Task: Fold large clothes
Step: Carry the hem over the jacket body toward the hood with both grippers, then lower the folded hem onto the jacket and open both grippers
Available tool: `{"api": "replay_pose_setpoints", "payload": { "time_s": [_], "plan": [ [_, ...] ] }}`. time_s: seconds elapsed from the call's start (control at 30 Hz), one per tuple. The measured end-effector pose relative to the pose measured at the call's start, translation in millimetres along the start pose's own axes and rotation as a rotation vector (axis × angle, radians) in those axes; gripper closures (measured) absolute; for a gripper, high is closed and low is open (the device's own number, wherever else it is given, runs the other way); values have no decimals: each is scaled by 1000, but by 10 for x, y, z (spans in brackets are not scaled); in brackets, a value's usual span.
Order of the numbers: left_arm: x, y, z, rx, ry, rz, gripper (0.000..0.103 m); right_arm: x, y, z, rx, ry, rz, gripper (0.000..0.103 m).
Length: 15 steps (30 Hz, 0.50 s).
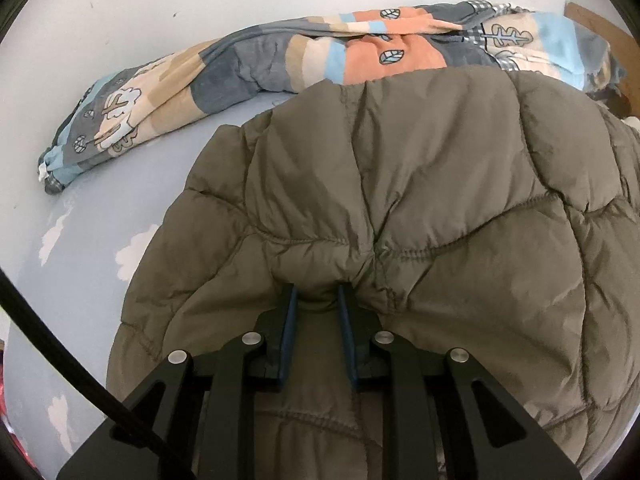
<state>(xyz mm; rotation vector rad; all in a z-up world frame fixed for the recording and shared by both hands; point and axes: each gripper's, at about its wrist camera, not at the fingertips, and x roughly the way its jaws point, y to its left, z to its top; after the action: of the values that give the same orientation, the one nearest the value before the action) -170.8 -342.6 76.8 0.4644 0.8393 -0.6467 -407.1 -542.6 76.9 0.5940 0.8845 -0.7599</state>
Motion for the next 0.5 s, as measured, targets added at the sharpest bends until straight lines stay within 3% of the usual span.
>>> {"api": "replay_pose_setpoints", "payload": {
  "time_s": [0.17, 0.5],
  "plan": [
    [-149, -14, -46, -10, -4, 29, 83, 92, 25, -15, 16, 17, -45, 51],
    [-1066, 28, -596, 4, -120, 24, 83, -841, 236, -196, 83, -82, 94, 50]
  ]
}}
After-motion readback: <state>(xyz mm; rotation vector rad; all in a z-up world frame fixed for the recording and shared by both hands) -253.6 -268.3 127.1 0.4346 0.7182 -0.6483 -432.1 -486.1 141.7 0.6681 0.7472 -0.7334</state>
